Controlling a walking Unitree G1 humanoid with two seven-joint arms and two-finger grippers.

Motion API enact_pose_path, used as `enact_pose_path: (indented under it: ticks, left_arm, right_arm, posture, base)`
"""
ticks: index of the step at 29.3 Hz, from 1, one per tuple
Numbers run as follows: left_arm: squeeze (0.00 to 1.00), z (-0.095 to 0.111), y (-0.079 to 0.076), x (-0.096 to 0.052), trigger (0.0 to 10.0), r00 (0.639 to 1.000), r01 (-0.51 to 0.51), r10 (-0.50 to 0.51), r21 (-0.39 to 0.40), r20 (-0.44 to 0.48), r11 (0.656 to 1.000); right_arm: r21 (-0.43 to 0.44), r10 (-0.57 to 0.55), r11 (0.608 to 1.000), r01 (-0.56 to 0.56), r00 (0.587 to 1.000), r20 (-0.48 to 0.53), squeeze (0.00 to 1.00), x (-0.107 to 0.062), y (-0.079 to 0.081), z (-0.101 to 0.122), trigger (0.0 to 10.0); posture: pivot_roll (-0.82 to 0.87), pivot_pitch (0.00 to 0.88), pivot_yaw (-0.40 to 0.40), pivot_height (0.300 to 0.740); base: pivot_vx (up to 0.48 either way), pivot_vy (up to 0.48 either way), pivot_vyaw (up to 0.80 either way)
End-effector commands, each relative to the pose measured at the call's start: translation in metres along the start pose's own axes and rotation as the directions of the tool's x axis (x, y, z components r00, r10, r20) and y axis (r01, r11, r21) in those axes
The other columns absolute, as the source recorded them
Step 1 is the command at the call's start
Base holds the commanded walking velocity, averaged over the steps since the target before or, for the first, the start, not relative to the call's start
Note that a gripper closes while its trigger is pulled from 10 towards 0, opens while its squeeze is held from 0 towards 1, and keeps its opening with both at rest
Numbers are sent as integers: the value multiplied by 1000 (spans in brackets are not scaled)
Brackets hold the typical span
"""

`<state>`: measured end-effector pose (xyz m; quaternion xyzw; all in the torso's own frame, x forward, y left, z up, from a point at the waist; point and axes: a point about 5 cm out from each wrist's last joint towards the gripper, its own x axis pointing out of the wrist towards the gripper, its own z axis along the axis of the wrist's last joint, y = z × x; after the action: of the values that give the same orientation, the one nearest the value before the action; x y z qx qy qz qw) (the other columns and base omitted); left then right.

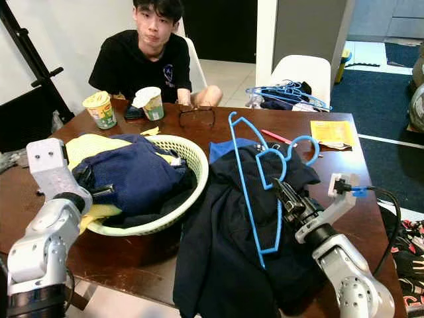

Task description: Hang hanger

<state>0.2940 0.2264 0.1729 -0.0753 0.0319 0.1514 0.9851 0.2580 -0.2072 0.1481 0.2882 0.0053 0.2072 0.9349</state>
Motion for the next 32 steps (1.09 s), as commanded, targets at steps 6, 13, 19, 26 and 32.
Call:
enact_pose_path:
  ticks: [6, 13, 19, 26, 32]
  left_arm:
    - [0, 25, -65, -11, 0, 908, 404, -405, 34, 108, 914]
    - [0, 9, -134, -55, 0, 587, 791, -809, 227, -18, 568]
    - [0, -16, -141, -82, 10000, 400, 887, -898, 326, -182, 329]
    - [20, -19, -138, -82, 10000, 404, 883, -891, 344, -206, 320]
    - [1000, 8, -102, -45, 10000, 691, 666, -719, 455, -76, 592]
  right_arm:
    - [0, 13, 1000, -13, 1000, 2, 0, 2, 2, 0, 10000]
    - [2, 13, 1000, -13, 1000, 2, 0, 1, 2, -1, 10000]
    - [8, 13, 1000, -13, 1000, 1, 0, 0, 2, -1, 10000]
    - [11, 13, 1000, -13, 1000, 0, 0, 0, 2, -2, 10000]
    - [15, 14, 1000, -14, 1000, 0, 0, -1, 3, -1, 10000]
  posture:
    - [-66, 46, 87, 740]
    - [-68, 38, 90, 740]
    - [-63, 39, 89, 740]
    - [-62, 40, 89, 740]
    - [-61, 51, 90, 740]
  base:
    - [0, 0, 0]
    - [0, 0, 0]
    - [0, 0, 0]
    - [0, 0, 0]
    - [0, 0, 0]
